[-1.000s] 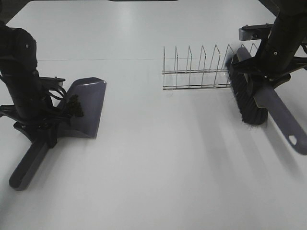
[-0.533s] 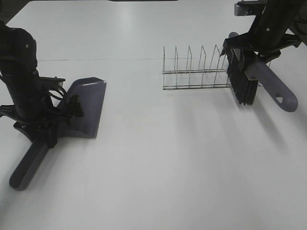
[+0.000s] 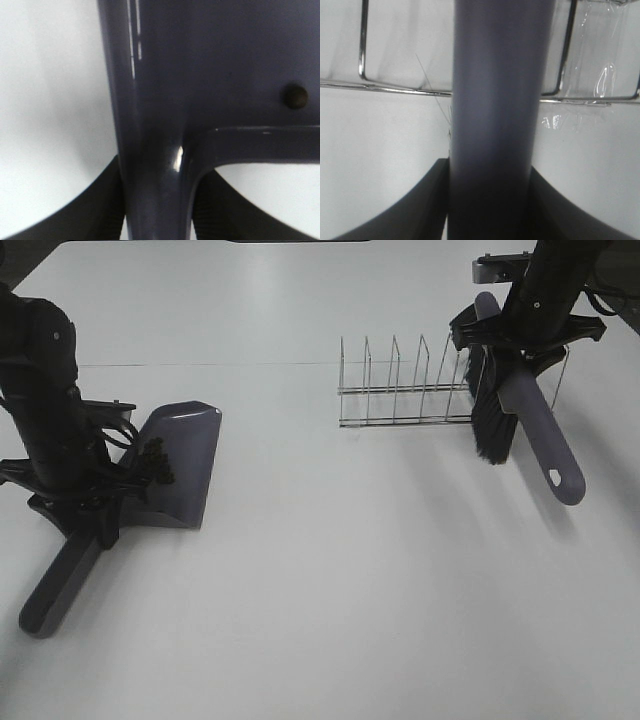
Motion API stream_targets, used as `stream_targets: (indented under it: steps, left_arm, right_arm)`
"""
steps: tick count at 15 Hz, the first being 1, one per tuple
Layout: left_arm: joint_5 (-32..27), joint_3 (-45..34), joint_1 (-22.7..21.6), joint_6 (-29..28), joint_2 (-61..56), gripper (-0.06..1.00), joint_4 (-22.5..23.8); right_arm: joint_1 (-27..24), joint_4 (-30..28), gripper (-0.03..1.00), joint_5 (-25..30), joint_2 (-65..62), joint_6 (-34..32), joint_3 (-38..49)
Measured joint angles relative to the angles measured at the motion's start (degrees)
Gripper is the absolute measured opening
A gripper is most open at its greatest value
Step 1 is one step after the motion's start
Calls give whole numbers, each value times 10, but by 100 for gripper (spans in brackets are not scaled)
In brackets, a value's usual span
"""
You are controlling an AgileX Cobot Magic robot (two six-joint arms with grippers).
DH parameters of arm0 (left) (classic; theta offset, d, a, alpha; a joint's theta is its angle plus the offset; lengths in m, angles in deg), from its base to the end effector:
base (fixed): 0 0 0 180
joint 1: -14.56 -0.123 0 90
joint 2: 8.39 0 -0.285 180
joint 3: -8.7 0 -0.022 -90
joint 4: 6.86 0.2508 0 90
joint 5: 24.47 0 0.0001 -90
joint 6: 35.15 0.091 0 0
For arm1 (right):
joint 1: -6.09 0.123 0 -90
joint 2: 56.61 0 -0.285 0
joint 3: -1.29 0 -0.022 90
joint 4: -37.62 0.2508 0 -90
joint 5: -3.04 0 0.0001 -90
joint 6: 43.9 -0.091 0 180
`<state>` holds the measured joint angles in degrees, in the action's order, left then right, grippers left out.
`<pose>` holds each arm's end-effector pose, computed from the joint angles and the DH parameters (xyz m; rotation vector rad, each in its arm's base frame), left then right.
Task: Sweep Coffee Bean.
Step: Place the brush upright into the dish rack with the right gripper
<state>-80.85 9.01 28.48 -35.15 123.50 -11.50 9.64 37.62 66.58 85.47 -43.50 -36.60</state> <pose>0.3673 -0.0974 0.0952 -0.2892 -2.9812 0.0704 0.4917 0.0305 0.1691 -0.1009 2.9258 0.0086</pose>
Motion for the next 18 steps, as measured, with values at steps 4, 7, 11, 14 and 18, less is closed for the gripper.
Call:
stream_targets:
  steps: [4, 7, 11, 14, 18]
  left_arm:
    - [0, 0, 0, 0, 0, 35, 0]
    - [0, 0, -1, 3, 1, 35, -1]
    - [0, 0, -1, 13, 1, 35, -1]
    - [0, 0, -1, 13, 1, 35, -1]
    - [-1, 0, -1, 13, 1, 35, -1]
  right_arm:
    - [-2, 7, 31, 5, 11, 33, -8]
    - [-2, 8, 31, 57, 28, 35, -14]
    - [-2, 10, 31, 70, 38, 36, -14]
    - [-2, 11, 31, 70, 38, 36, -29]
    - [-2, 21, 31, 69, 38, 37, -93]
